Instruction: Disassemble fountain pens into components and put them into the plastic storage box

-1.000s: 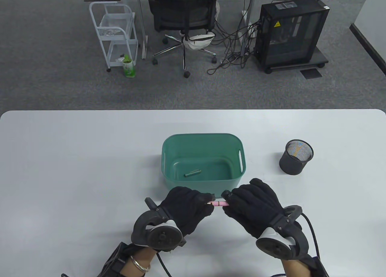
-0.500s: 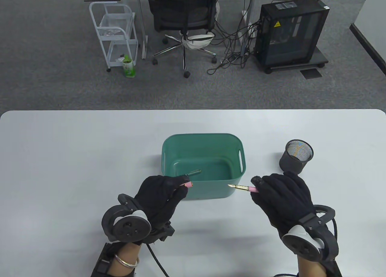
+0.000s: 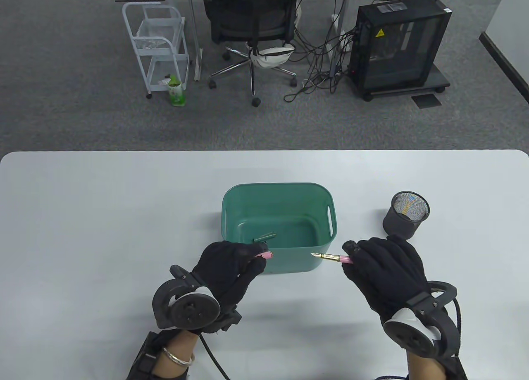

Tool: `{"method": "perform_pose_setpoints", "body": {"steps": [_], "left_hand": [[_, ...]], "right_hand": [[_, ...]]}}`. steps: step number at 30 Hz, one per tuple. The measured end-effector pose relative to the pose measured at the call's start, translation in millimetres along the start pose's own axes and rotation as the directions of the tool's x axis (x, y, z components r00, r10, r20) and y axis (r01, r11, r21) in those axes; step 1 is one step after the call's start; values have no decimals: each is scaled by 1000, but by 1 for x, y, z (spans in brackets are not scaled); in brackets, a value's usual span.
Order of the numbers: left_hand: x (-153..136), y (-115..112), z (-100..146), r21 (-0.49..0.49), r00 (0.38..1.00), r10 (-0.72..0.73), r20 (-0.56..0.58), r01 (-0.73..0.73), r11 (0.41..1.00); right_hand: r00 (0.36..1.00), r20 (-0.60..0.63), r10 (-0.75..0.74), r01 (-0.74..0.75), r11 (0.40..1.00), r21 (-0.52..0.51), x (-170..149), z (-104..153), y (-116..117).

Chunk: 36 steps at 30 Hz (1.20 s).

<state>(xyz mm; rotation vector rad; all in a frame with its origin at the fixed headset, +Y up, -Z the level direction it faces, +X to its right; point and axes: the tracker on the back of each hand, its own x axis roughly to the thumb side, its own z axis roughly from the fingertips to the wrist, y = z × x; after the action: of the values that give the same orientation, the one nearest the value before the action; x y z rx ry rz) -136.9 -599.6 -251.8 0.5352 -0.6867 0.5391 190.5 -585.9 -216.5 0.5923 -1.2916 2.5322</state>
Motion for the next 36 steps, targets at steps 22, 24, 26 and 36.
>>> {"method": "perform_pose_setpoints", "body": {"steps": [22,24,26,36], "left_hand": [[-28,-65,-49,-281,961,-175,-215,111,953],[-30,-73,-55,-315,954,-189,-231,110,943],[-32,-79,-60,-336,949,-199,-244,110,936],[-43,-102,-68,-375,935,-219,-277,105,921]], "right_hand": [[998,-13,-60,60,998,4,-1,0,0],[998,-12,-63,63,998,6,-1,-1,0],[998,-11,-66,66,998,6,-1,-1,0],[997,-16,-77,77,997,-2,-2,-1,-1]]}}
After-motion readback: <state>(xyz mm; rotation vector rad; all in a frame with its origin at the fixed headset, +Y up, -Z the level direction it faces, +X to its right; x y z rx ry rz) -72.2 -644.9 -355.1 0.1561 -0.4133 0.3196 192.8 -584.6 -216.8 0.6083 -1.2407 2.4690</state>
